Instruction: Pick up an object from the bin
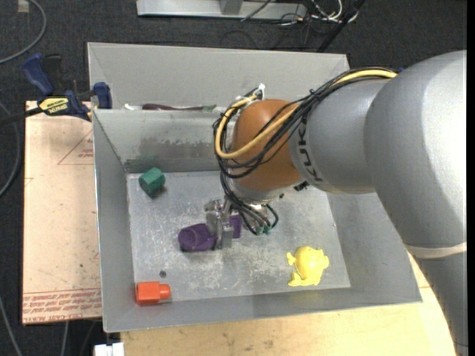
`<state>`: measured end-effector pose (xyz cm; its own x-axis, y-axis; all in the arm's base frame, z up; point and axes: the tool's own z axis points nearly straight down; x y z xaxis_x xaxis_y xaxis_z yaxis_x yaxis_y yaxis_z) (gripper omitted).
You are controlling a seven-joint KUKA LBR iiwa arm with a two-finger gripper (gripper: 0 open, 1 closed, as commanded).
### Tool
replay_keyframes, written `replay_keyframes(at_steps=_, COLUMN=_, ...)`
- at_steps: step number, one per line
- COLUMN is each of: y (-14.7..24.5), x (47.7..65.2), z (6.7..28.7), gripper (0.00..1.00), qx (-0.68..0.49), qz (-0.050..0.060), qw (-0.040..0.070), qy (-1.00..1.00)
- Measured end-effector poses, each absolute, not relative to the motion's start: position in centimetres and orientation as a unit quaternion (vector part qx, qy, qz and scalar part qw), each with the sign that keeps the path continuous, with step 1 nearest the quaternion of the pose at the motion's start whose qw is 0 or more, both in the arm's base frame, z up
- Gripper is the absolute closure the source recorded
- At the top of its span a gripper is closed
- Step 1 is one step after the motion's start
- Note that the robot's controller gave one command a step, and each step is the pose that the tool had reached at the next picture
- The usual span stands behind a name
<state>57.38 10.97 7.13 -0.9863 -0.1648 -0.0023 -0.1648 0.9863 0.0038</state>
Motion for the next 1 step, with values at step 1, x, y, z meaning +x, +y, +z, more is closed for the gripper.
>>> replay_keyframes(at_steps=1, y=10.97, x=57.38, z=7.13, gripper=1.0, qx=-0.083, qz=0.002, qw=0.001, qy=0.997)
